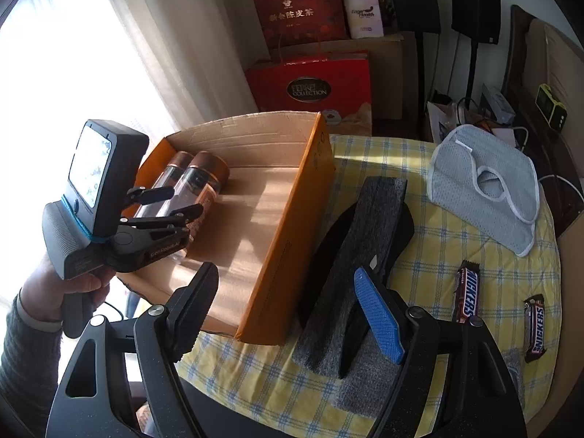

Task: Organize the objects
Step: 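Open the right tool and withdraw both tools from the orange box, then move both tools toward the grey knit wristbands on the table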

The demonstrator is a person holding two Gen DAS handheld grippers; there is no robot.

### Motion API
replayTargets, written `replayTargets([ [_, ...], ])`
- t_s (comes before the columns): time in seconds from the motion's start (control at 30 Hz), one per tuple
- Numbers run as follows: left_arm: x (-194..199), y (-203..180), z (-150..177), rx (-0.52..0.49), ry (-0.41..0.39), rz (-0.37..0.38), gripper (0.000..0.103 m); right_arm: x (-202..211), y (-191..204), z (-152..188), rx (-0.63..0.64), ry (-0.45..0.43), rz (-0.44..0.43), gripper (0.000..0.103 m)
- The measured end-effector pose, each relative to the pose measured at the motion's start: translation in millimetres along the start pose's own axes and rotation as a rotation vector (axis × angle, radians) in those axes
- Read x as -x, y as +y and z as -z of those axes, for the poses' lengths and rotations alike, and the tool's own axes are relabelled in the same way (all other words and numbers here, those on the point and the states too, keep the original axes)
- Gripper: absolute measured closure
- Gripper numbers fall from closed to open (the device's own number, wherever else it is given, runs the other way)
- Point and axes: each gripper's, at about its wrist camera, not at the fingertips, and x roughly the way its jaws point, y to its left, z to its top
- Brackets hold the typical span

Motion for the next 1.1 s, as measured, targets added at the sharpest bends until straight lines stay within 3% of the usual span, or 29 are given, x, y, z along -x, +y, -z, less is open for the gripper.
replayTargets([
  [0.03,4,3,0,0.026,-0.012,0.027,0.036,2,-1,1,-0.002,-0.002,0.0,0.024],
  [0.1,14,11,0,0.07,-0.04,0.072,0.026,5,-4,1,-0.007,-0.008,0.001,0.024],
  [0.23,35,22,2,0.135,-0.092,0.137,0.023,15,-17,5,-0.027,-0.023,0.018,0.022],
  [0.5,83,-10,16,0.149,-0.198,0.285,0.011,52,-61,19,-0.082,-0.076,0.11,0.019],
  [0.73,110,-46,29,0.128,-0.237,0.375,0.01,84,-97,41,-0.128,-0.106,0.198,0.019],
  [0.83,118,-62,33,0.104,-0.268,0.378,0.01,94,-111,52,-0.153,-0.107,0.223,0.019],
  [1.1,126,-85,39,0.111,-0.258,0.468,0.01,114,-146,82,-0.223,-0.116,0.281,0.019],
])
